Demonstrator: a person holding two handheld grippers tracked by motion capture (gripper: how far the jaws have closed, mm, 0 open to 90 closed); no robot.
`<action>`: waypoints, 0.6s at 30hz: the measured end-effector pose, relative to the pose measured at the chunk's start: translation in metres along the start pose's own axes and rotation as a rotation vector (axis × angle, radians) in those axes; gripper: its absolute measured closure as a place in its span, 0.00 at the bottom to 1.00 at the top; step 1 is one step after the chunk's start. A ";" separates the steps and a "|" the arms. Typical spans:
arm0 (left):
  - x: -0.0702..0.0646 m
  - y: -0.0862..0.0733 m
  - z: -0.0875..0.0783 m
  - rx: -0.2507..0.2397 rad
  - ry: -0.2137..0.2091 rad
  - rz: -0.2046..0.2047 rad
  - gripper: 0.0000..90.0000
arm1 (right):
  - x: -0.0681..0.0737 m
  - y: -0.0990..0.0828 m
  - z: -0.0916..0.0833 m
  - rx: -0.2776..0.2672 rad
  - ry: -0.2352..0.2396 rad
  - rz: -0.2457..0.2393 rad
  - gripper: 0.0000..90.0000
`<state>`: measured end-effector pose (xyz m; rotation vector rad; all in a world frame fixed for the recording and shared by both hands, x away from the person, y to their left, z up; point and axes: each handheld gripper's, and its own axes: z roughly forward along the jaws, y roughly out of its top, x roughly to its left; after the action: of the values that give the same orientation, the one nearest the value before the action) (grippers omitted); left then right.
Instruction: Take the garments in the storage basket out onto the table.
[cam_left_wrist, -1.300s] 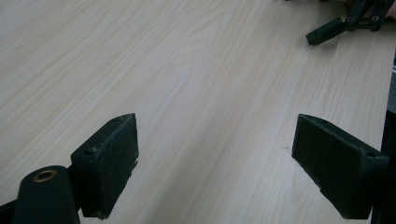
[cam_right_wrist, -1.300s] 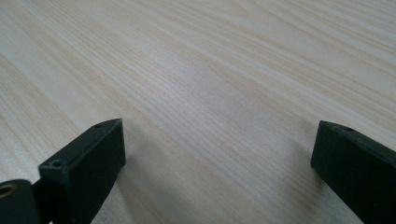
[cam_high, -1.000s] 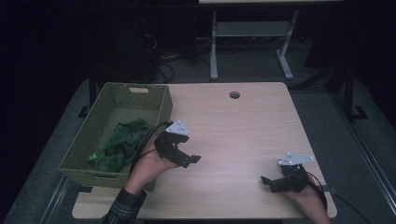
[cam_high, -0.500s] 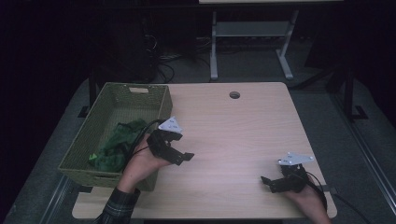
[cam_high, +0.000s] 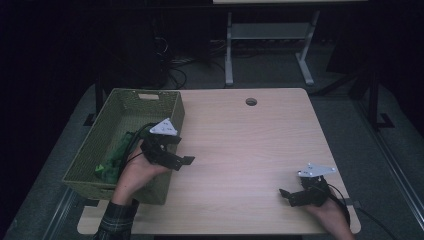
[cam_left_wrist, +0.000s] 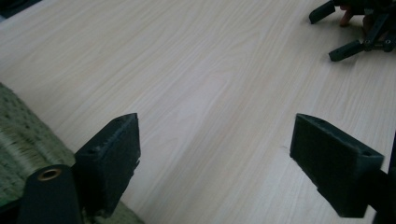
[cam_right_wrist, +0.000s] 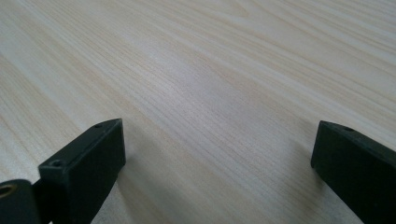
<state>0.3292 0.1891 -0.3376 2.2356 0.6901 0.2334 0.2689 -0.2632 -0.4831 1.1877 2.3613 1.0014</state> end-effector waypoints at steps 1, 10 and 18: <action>0.002 -0.001 -0.003 -0.005 0.006 0.001 0.18 | 0.000 0.000 0.000 0.000 0.000 0.000 0.03; 0.016 -0.010 -0.020 -0.022 0.052 -0.037 0.19 | 0.000 0.000 0.000 0.000 0.000 0.001 0.03; 0.034 -0.022 -0.031 -0.028 0.088 -0.059 0.25 | 0.000 0.000 0.000 0.000 0.000 0.001 0.03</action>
<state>0.3372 0.2393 -0.3333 2.1855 0.7940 0.3110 0.2689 -0.2631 -0.4831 1.1887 2.3609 1.0016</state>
